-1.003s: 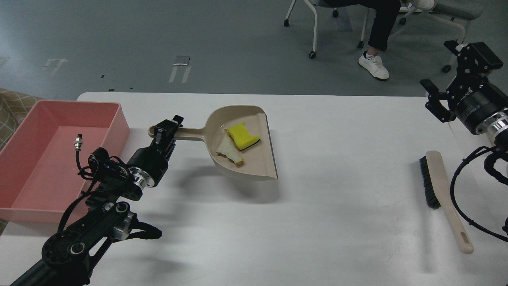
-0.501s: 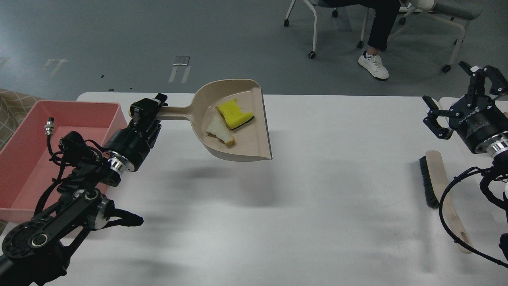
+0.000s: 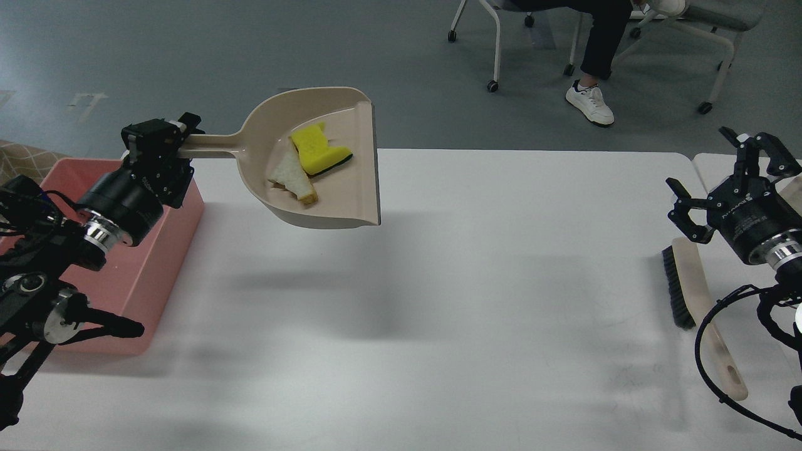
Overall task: Sweep and dump garbage into bin
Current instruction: 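Lift the dustpan with the left gripper over the pink bin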
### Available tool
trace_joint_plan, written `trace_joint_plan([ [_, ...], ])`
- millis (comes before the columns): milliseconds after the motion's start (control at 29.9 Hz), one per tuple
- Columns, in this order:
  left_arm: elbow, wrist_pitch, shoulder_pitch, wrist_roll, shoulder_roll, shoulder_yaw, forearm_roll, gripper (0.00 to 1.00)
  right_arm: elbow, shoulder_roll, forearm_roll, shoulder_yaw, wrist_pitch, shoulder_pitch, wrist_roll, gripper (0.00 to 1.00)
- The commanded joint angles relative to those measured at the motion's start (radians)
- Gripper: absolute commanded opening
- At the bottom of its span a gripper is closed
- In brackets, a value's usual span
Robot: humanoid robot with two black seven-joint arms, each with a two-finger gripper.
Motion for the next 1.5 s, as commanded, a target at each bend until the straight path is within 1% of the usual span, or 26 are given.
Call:
trace_joint_plan([
  [0,0.013,-0.072,0.076,0.0,0.009,-0.09,-0.037,0.0,0.0,0.0,0.0,0.001,0.002,-0.01,0.0,1.0],
  [201,0.023,-0.178,0.159,0.0,0.013,-0.218,-0.045,0.0,0.02,0.0,0.0,-0.013,0.02,-0.056,0.002,1.0],
  [267,0.065,-0.226,0.194,0.0,0.029,-0.278,-0.045,0.0,0.021,0.002,0.0,-0.013,0.021,-0.058,0.005,1.0],
  [401,0.129,-0.305,0.219,-0.001,0.03,-0.348,-0.043,0.0,0.018,0.001,0.0,-0.015,0.021,-0.06,0.006,1.0],
  [468,0.174,-0.361,0.231,-0.001,0.03,-0.411,-0.043,0.0,0.015,0.0,0.0,-0.013,0.021,-0.061,0.006,1.0],
  [568,0.214,-0.402,0.233,0.0,0.033,-0.447,-0.039,0.0,0.015,0.0,0.002,-0.013,0.021,-0.061,0.006,1.0],
  [669,0.254,-0.417,0.233,-0.001,0.05,-0.459,-0.037,0.0,0.015,0.0,0.002,-0.012,0.021,-0.061,0.006,1.0],
  [836,0.371,-0.417,0.231,-0.015,0.082,-0.47,-0.043,0.0,0.015,0.0,0.002,-0.01,0.021,-0.061,0.006,1.0],
  [936,0.456,-0.417,0.219,-0.015,0.09,-0.499,-0.043,0.0,0.014,0.0,0.002,-0.01,0.021,-0.063,0.006,1.0],
  [1070,0.536,-0.417,0.213,-0.018,0.11,-0.502,-0.043,0.0,0.014,0.0,0.002,-0.012,0.023,-0.063,0.006,1.0],
  [1103,0.553,-0.417,0.211,-0.027,0.114,-0.502,-0.045,0.0,0.014,0.0,0.002,-0.01,0.021,-0.063,0.006,1.0],
  [1137,0.56,-0.417,0.211,-0.039,0.118,-0.502,-0.045,0.0,0.014,0.0,0.002,-0.01,0.021,-0.063,0.006,1.0],
  [1203,0.562,-0.417,0.216,-0.05,0.119,-0.502,-0.045,0.0,0.014,0.0,0.002,-0.01,0.021,-0.063,0.006,1.0],
  [1471,0.573,-0.417,0.222,-0.052,0.124,-0.503,-0.042,0.0,0.017,0.0,0.002,-0.01,0.021,-0.063,0.006,1.0],
])
